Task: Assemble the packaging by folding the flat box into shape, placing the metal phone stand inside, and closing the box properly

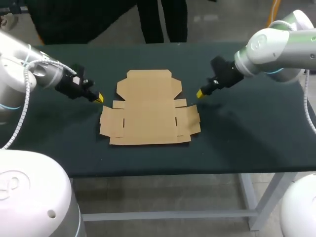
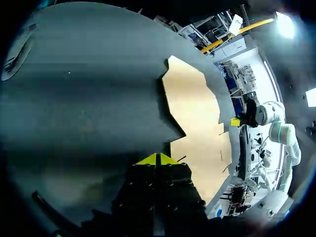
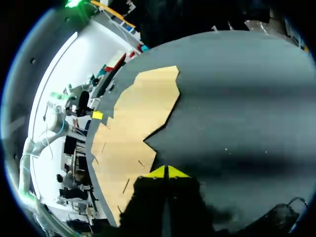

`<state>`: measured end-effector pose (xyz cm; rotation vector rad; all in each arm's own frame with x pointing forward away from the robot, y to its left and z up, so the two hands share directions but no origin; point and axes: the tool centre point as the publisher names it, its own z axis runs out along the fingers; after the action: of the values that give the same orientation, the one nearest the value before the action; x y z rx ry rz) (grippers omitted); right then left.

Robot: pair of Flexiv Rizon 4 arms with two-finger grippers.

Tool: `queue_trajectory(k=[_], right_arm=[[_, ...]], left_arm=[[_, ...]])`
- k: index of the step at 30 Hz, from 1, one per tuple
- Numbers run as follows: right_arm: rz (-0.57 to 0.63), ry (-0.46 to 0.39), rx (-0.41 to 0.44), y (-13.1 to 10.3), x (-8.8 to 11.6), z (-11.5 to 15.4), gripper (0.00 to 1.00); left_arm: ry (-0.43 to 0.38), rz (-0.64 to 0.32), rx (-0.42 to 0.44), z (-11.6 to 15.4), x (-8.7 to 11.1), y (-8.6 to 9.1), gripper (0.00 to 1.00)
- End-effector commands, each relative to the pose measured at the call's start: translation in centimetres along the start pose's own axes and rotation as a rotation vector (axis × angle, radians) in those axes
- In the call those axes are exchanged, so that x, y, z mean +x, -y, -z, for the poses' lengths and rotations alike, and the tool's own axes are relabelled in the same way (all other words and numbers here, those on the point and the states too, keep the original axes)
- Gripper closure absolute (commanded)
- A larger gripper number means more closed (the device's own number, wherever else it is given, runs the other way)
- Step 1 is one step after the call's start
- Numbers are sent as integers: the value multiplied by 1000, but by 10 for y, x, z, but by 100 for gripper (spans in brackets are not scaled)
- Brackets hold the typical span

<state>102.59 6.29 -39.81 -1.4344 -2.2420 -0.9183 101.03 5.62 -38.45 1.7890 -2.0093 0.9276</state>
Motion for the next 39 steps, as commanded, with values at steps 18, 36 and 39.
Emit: queue_trajectory(k=[18,36,39], right_arm=[[12,-34,5,-1,4,-25,100],[-54,-15,-33,7,13,-36,100],[-53,-17,-40,7,13,-39,100]], left_arm=[[-42,-4,-69,-22,-11,6,100],[-55,10,-96,-34,-10,6,100],[-55,10,-102,-35,-10,6,100]])
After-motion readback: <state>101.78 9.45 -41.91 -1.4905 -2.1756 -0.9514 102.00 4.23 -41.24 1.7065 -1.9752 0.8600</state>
